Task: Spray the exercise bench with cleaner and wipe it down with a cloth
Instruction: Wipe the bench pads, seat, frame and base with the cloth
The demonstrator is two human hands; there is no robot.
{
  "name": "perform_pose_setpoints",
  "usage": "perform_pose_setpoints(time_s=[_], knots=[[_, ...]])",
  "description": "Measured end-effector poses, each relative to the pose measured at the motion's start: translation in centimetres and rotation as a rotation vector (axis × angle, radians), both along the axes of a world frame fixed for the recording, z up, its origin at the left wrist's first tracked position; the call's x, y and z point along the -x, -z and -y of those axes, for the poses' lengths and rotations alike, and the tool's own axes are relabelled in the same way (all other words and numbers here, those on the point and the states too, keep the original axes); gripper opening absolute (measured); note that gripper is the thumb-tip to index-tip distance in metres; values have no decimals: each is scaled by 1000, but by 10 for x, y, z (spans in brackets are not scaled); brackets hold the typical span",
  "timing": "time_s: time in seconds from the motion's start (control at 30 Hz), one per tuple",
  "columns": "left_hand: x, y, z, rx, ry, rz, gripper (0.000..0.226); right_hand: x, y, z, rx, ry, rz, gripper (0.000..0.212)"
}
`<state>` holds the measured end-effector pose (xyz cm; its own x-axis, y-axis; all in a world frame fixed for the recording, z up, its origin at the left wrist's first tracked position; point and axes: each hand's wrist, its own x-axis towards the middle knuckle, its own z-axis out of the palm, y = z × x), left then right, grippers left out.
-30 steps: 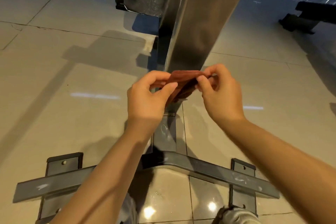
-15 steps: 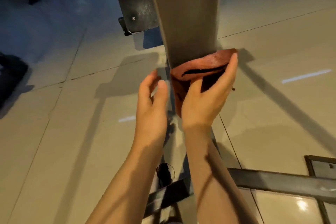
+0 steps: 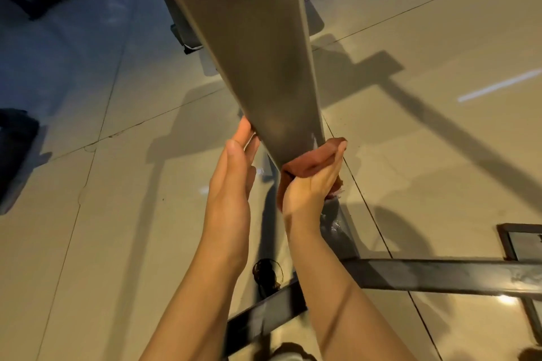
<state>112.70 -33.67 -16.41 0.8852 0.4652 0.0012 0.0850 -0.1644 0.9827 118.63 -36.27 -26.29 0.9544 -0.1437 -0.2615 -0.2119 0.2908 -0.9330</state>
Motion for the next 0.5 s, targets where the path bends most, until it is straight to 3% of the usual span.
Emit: perform_pose_setpoints(time_s=[0.13, 0.23, 0.3, 0.4, 0.5], knots=[[0, 0, -1, 79, 19, 33, 59, -9, -67, -14, 212, 143, 328, 64], [0, 0, -2, 113, 14, 34, 61, -18, -63, -20, 323, 255, 464, 58], [0, 1, -1, 94, 1, 23, 62, -14, -35, -17, 335, 217, 414, 54], [0, 4, 3, 66, -1, 6, 63, -1, 18, -4, 276, 46, 189, 52], [0, 6, 4, 67, 20, -6, 64, 2, 40, 2, 214, -64, 47, 61]])
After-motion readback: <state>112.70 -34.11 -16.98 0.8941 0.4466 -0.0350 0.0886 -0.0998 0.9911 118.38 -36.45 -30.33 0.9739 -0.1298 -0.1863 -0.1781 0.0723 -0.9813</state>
